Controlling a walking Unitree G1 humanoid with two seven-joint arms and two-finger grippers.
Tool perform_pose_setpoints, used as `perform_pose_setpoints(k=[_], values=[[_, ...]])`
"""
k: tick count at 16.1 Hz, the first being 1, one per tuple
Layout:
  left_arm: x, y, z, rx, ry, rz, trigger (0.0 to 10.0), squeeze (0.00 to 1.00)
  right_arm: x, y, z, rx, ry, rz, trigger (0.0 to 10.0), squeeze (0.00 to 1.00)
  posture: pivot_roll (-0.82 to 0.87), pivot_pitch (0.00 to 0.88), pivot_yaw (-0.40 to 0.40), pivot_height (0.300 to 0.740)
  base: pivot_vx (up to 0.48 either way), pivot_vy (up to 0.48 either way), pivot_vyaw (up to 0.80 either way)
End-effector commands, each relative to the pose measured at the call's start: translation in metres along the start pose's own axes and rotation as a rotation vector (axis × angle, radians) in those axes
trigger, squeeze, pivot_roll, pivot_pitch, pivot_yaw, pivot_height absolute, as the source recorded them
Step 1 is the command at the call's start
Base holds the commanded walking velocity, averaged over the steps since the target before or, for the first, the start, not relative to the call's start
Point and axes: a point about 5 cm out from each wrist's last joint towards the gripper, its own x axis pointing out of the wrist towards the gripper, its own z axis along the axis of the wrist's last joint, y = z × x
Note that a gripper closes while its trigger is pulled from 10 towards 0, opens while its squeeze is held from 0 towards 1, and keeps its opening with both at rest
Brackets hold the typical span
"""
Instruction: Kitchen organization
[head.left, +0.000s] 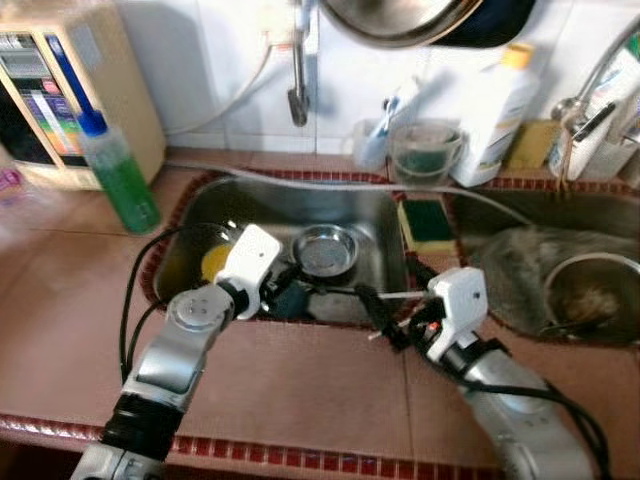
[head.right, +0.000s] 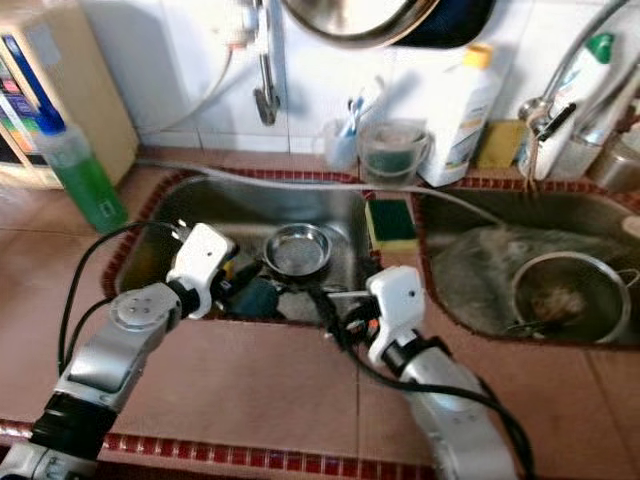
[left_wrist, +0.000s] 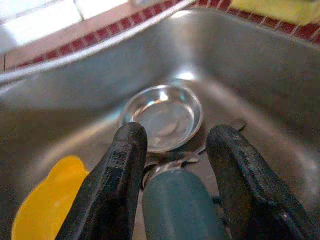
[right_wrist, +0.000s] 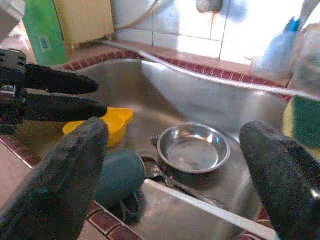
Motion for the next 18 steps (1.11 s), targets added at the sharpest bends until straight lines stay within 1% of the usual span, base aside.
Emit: perform_pose_setpoints(k=[1,5,6,7,8,9,10,11,12,13,14,16,17,18], values=[[-0.001,0.002,0.000,-0.007,0.002,0.011,10.0,0.00,0.001,0.001,0.002,-0.006,-0.006,0.007,10.0,0.00,-0.15,0.074,0.052,0.740,0.000,-0.480,0.00],[0.000,0.002,0.000,-0.006,0.000,0.015,10.0,0.00,0.002,0.001,0.003,-0.008,-0.019,0.007,10.0,0.00,-0.15,0.066,0.049,0.740,0.000,-0.480,0.00],[0.000,0.002,0.000,-0.005,-0.001,0.017,10.0,0.00,0.002,0.000,0.007,-0.001,-0.055,0.007,10.0,0.00,-0.15,0.066,0.048,0.740,0.000,-0.480,0.00],[0.000,0.003,0.001,-0.004,-0.010,0.026,10.0,0.00,0.003,0.000,0.016,0.037,-0.131,0.008,10.0,0.00,-0.15,0.064,0.047,0.740,0.000,-0.262,0.00],[0.000,0.006,0.003,-0.033,-0.031,0.051,10.0,0.00,0.003,-0.001,0.024,0.093,-0.190,0.004,10.0,0.00,-0.15,0.061,0.047,0.740,0.000,0.000,0.00],[-0.001,0.009,0.006,-0.042,-0.052,0.081,10.0,0.00,0.003,-0.002,0.028,0.119,-0.215,-0.001,10.0,0.00,-0.15,0.061,0.047,0.740,0.000,0.000,0.00],[-0.001,0.015,0.013,-0.055,-0.097,0.139,10.0,0.00,0.003,-0.002,0.031,0.145,-0.231,-0.003,10.0,0.00,-0.15,0.058,0.048,0.740,0.000,0.000,0.00],[-0.002,0.020,0.017,-0.087,-0.129,0.173,10.0,0.00,0.003,-0.003,0.031,0.161,-0.238,-0.004,10.0,0.00,-0.15,0.057,0.048,0.740,0.000,0.000,0.00],[-0.005,0.024,0.027,-0.118,-0.199,0.186,10.0,0.00,0.003,-0.003,0.031,0.176,-0.239,-0.007,10.0,0.00,-0.15,0.055,0.048,0.740,0.000,0.000,0.00],[-0.009,0.020,0.034,-0.112,-0.239,0.137,10.0,0.00,0.002,-0.005,0.030,0.169,-0.229,-0.012,10.0,0.00,-0.16,0.056,0.047,0.740,0.000,0.000,0.00],[-0.014,0.011,0.037,-0.017,-0.258,0.055,10.0,0.00,0.000,-0.007,0.026,0.157,-0.211,-0.025,10.0,0.00,-0.15,0.060,0.047,0.740,0.000,0.000,0.00],[-0.017,0.003,0.038,0.020,-0.260,0.000,10.0,0.00,-0.003,-0.011,0.022,0.149,-0.192,-0.054,10.0,0.00,-0.15,0.067,0.044,0.740,0.000,0.000,0.00],[-0.018,0.002,0.038,0.026,-0.256,-0.012,10.0,0.00,-0.004,-0.013,0.019,0.143,-0.180,-0.068,10.0,0.00,-0.15,0.070,0.045,0.740,0.000,0.000,0.00],[-0.020,-0.002,0.038,0.065,-0.246,-0.052,10.0,0.00,-0.012,-0.017,0.011,0.123,-0.144,-0.102,10.0,0.00,-0.15,0.074,0.044,0.740,0.000,0.000,0.00]])
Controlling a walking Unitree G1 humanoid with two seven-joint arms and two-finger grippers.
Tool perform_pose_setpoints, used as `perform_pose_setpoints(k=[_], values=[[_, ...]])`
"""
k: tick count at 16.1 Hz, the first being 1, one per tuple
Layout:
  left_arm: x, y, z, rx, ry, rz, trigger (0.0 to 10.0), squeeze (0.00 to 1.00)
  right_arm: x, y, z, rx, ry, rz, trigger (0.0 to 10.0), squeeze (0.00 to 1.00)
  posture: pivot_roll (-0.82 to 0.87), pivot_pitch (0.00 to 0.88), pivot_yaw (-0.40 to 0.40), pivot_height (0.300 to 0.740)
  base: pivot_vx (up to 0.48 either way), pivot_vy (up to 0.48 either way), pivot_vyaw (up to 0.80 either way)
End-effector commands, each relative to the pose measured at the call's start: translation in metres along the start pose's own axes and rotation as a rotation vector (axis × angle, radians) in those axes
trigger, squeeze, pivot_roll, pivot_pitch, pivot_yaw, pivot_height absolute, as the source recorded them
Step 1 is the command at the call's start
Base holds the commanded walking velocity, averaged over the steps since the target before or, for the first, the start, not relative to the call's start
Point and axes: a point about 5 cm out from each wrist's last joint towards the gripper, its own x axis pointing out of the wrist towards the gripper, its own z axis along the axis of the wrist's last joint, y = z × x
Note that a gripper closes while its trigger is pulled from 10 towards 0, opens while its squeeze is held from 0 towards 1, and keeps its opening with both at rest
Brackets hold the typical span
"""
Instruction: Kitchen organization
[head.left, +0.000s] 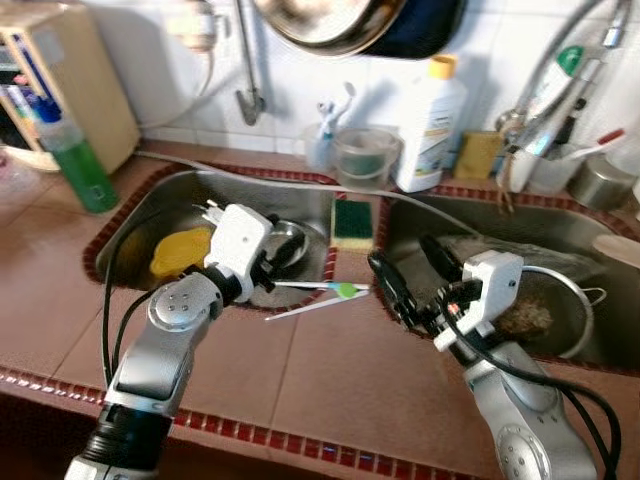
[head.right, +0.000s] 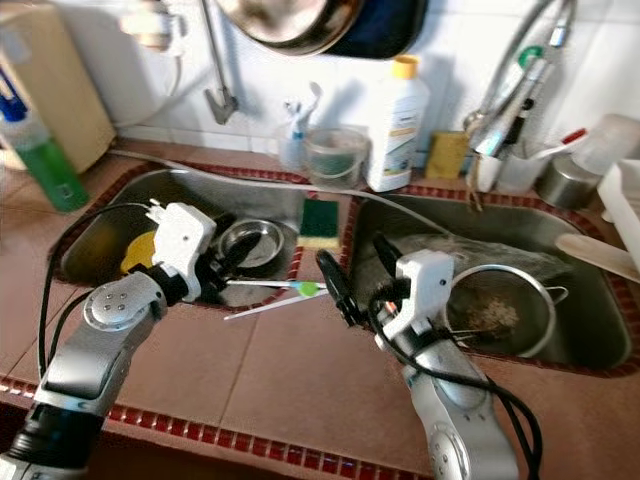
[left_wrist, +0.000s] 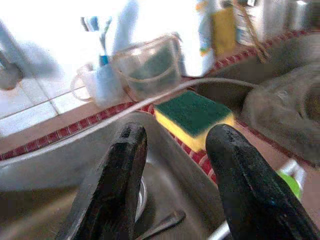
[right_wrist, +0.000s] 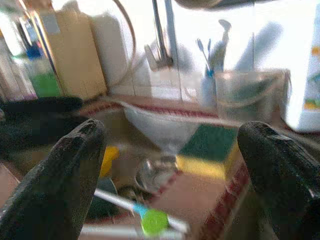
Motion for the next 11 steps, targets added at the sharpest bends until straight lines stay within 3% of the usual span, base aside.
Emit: perform_pose_setpoints(k=[1,5,9,11], values=[[-0.002,-0.004,0.005,0.049,-0.005,-0.050,10.0,0.00,-0.007,-0.006,-0.004,-0.010,0.022,-0.031,10.0,0.00,-0.15,0.075,0.045,0.740,0.000,0.000,0.00],[-0.004,-0.006,0.008,0.177,0.019,-0.139,10.0,0.00,-0.027,-0.012,-0.014,-0.015,0.080,-0.053,10.0,0.00,-0.16,0.080,0.050,0.740,0.000,0.000,0.00],[0.006,-0.008,0.004,0.227,0.049,-0.177,10.0,0.00,-0.045,-0.017,-0.025,0.050,0.099,-0.175,10.0,0.00,-0.18,0.085,0.063,0.740,0.000,0.000,0.00],[0.009,-0.006,0.004,0.245,0.059,-0.190,10.0,0.00,-0.051,-0.013,-0.026,0.050,0.115,-0.179,10.0,0.00,-0.19,0.088,0.069,0.740,0.000,0.000,0.00]])
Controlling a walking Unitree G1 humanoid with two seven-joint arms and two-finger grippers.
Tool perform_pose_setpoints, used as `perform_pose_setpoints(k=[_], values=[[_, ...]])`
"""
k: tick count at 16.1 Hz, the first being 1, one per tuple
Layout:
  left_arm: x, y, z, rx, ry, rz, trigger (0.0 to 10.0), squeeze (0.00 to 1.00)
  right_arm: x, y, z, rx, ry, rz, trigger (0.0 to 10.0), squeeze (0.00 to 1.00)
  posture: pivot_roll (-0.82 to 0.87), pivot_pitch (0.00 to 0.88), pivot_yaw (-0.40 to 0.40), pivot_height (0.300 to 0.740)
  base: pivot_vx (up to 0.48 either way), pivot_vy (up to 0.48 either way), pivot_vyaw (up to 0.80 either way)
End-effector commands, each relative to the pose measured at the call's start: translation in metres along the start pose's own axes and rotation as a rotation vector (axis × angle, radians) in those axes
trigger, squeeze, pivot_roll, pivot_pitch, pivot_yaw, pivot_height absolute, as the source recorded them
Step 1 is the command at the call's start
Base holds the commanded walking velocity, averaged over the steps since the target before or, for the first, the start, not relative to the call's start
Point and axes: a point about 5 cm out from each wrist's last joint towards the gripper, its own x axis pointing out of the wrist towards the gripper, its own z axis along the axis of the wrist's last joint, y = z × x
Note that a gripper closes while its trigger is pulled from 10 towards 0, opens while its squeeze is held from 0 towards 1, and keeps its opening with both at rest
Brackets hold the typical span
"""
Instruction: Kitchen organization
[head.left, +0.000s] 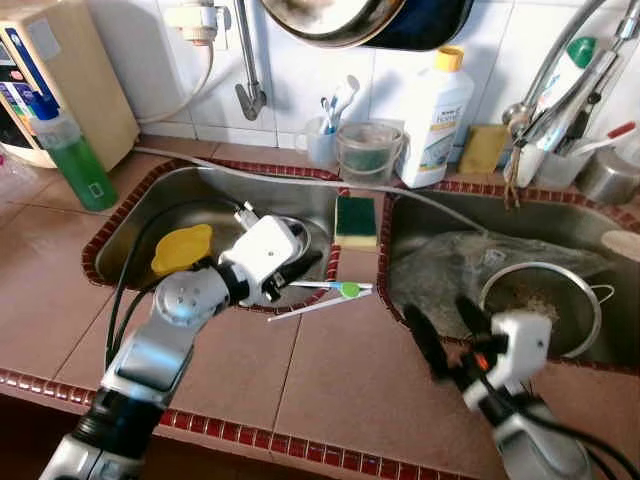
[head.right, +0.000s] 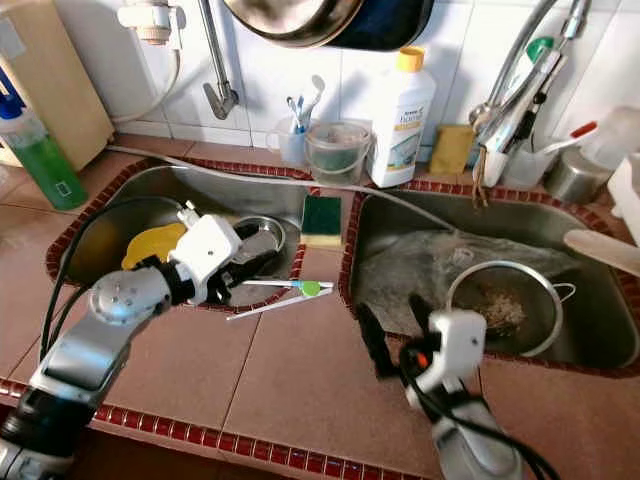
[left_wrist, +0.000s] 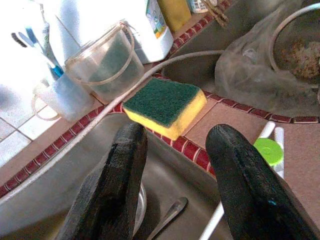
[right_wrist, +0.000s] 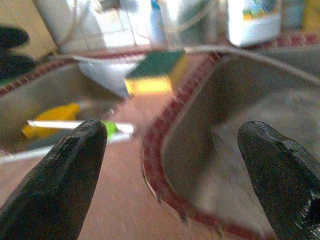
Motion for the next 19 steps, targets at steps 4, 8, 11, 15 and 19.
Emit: perform_pose_setpoints(k=[4,8,11,15,19], values=[[0.008,0.001,-0.010,0.095,0.066,-0.072,10.0,0.00,-0.009,0.010,0.002,-0.023,0.028,0.088,10.0,0.00,-0.20,0.099,0.074,0.740,0.000,0.000,0.00],[0.011,-0.001,-0.023,0.121,0.142,-0.104,10.0,0.00,-0.013,0.023,0.002,-0.023,0.068,0.205,10.0,0.00,-0.20,0.109,0.074,0.740,0.000,0.000,0.00],[0.010,-0.002,-0.031,0.148,0.167,-0.124,10.0,0.00,-0.014,0.031,0.004,-0.017,0.089,0.279,10.0,0.00,-0.20,0.113,0.069,0.740,0.000,0.000,0.00],[0.010,-0.001,-0.032,0.163,0.157,-0.130,10.0,0.00,-0.016,0.033,0.006,-0.024,0.111,0.317,10.0,0.00,-0.20,0.119,0.062,0.740,0.000,0.000,0.00],[0.010,-0.001,-0.028,0.207,0.134,-0.156,10.0,0.00,-0.016,0.032,0.006,-0.032,0.121,0.338,10.0,0.00,-0.19,0.121,0.061,0.740,0.000,0.000,0.00]])
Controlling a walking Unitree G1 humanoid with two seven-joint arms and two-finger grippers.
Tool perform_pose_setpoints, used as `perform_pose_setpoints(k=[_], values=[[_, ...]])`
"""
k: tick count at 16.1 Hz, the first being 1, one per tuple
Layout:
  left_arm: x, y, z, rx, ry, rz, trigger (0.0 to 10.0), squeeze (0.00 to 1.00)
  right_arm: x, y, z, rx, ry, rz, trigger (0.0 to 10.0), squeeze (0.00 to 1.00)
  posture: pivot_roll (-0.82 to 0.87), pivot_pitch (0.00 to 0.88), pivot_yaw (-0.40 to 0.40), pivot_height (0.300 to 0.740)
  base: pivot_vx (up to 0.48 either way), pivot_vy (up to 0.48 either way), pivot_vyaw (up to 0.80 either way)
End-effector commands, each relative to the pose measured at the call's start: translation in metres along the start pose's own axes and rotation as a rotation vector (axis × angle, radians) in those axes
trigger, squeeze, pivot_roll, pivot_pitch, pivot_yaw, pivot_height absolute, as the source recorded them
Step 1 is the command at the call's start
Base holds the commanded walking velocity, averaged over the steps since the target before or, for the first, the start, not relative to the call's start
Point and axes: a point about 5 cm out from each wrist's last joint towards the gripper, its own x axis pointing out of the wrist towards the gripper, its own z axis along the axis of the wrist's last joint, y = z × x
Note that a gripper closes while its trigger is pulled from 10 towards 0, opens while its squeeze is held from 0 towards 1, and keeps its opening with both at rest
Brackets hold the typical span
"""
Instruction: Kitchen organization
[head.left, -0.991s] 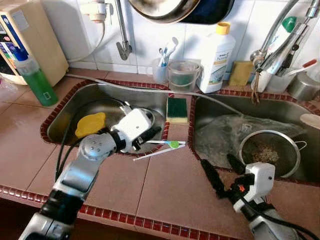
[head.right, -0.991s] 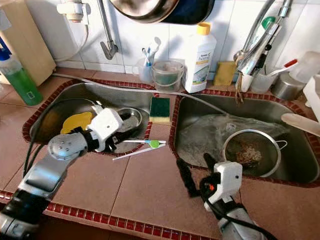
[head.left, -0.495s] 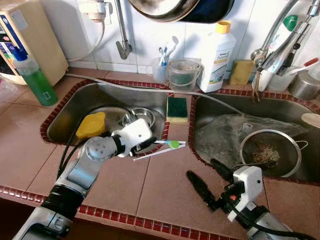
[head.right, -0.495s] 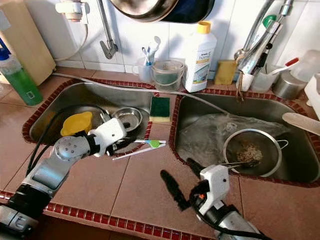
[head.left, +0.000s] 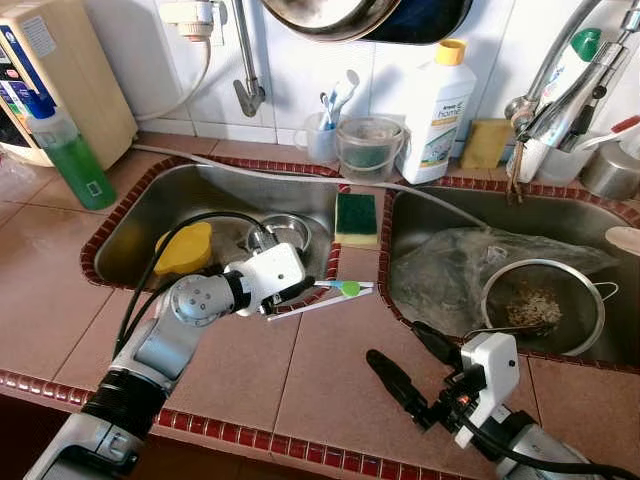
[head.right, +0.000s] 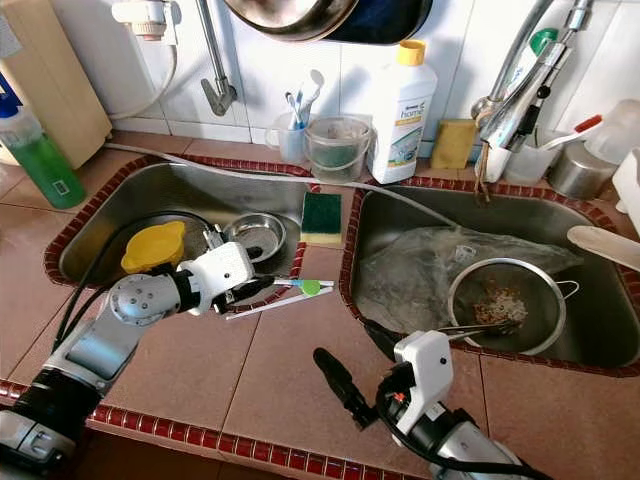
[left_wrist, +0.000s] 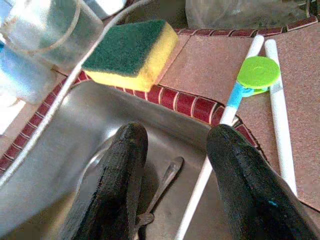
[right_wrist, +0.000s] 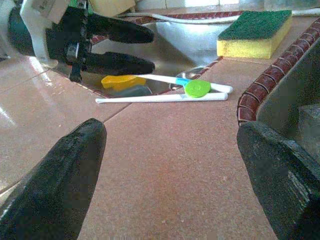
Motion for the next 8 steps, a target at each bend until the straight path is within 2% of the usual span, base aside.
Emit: perform_pose_setpoints(k=[1,5,8], values=[[-0.0009,0.0031,0.0023,0.037,-0.003,-0.028,10.0,0.00,0.0002,0.0039,0.0042,-0.004,-0.011,0.029,10.0,0.00,-0.19,0.121,0.062,0.740,0.000,0.000,0.00],[-0.0050,0.0086,0.0044,0.079,-0.032,-0.027,10.0,0.00,0.0008,0.0034,0.0034,-0.011,-0.007,0.034,10.0,0.00,-0.19,0.118,0.064,0.740,0.000,0.000,0.00],[-0.0074,0.0092,0.0016,0.153,-0.018,-0.053,10.0,0.00,0.0014,0.0031,0.0036,-0.014,-0.007,0.038,10.0,0.00,-0.19,0.115,0.065,0.740,0.000,0.000,0.00]])
